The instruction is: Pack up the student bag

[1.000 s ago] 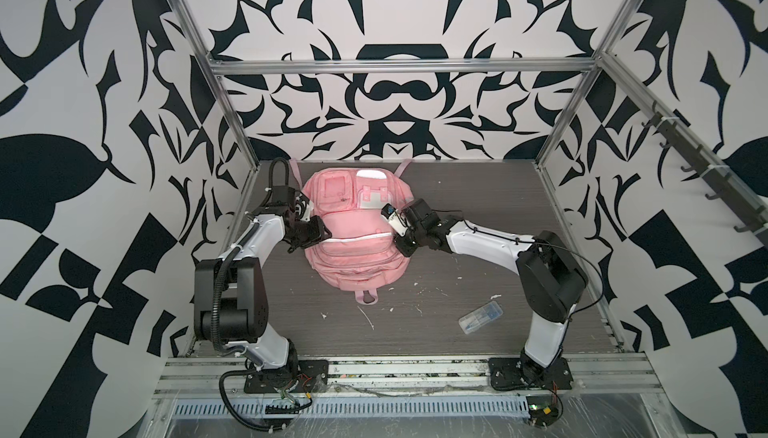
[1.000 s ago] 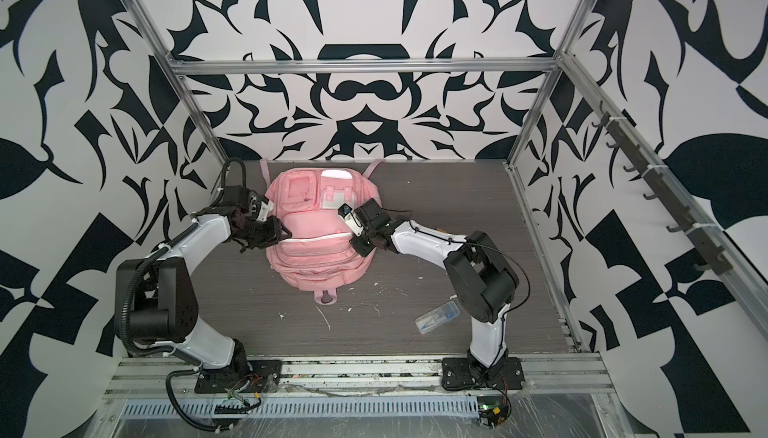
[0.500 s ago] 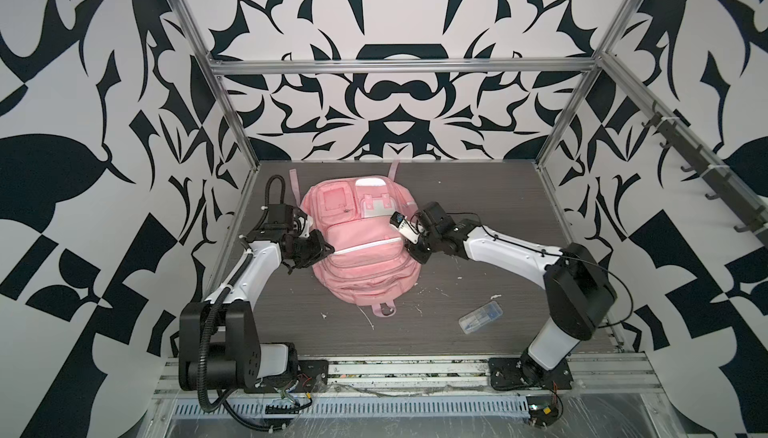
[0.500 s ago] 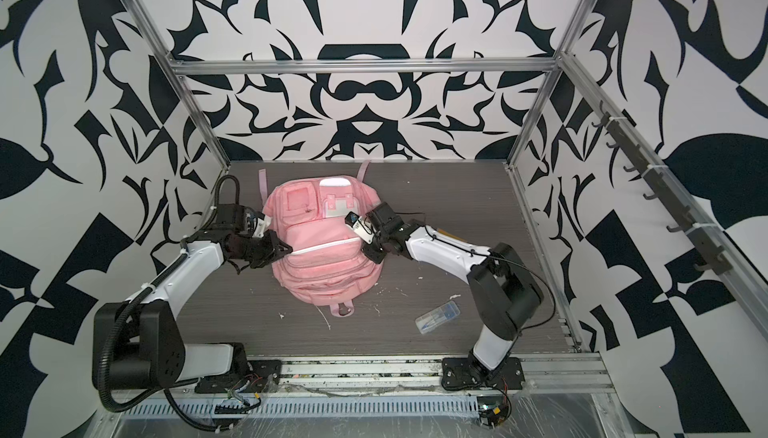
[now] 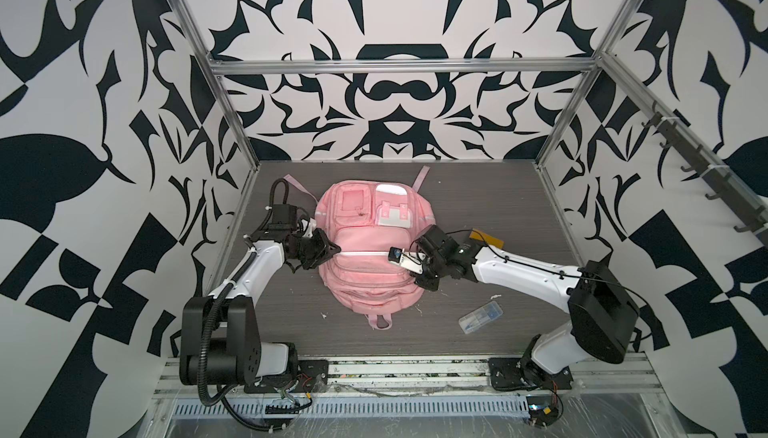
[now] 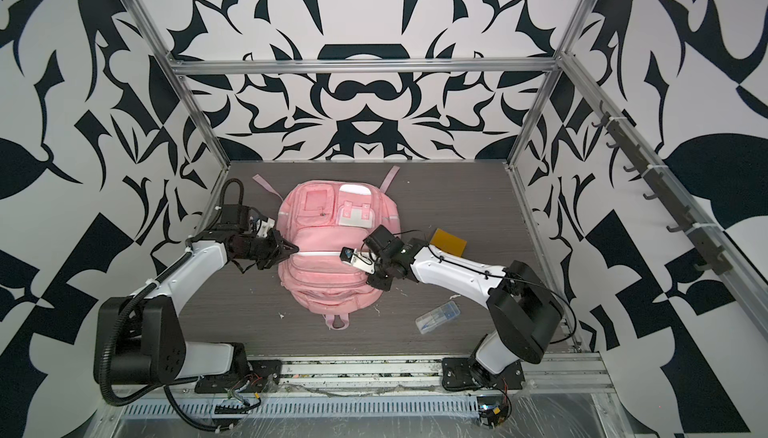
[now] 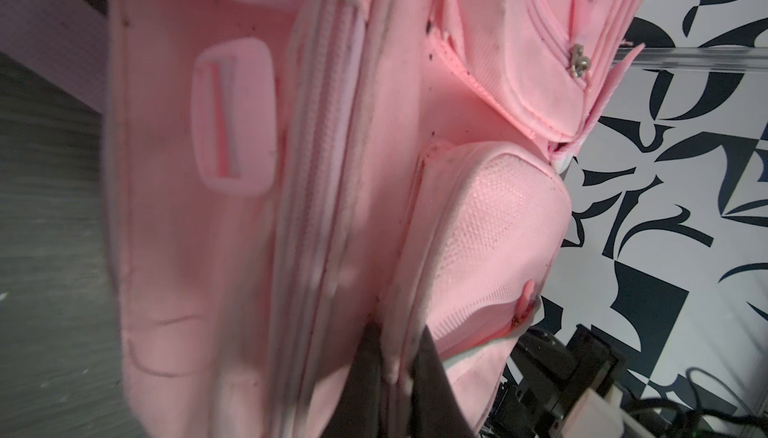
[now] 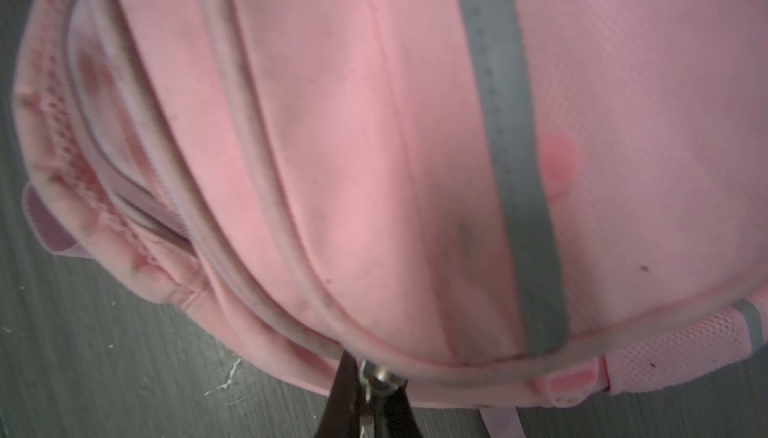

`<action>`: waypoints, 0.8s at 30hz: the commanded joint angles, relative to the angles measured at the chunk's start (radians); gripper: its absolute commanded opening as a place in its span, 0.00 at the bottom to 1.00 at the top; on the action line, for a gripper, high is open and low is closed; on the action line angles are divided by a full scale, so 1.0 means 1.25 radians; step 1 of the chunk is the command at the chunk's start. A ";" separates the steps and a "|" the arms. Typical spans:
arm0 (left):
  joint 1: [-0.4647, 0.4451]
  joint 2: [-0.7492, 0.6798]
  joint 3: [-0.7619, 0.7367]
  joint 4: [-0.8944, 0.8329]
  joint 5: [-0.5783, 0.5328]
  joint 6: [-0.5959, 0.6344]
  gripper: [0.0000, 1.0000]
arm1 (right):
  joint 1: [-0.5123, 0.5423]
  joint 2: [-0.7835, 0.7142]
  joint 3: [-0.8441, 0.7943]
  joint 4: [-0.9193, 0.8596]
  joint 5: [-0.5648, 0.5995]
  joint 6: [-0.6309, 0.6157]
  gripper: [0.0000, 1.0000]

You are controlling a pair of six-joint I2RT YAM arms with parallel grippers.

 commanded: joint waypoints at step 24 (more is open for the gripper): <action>-0.013 -0.122 -0.092 0.063 -0.017 -0.089 0.00 | -0.097 0.067 0.120 0.135 0.015 0.319 0.00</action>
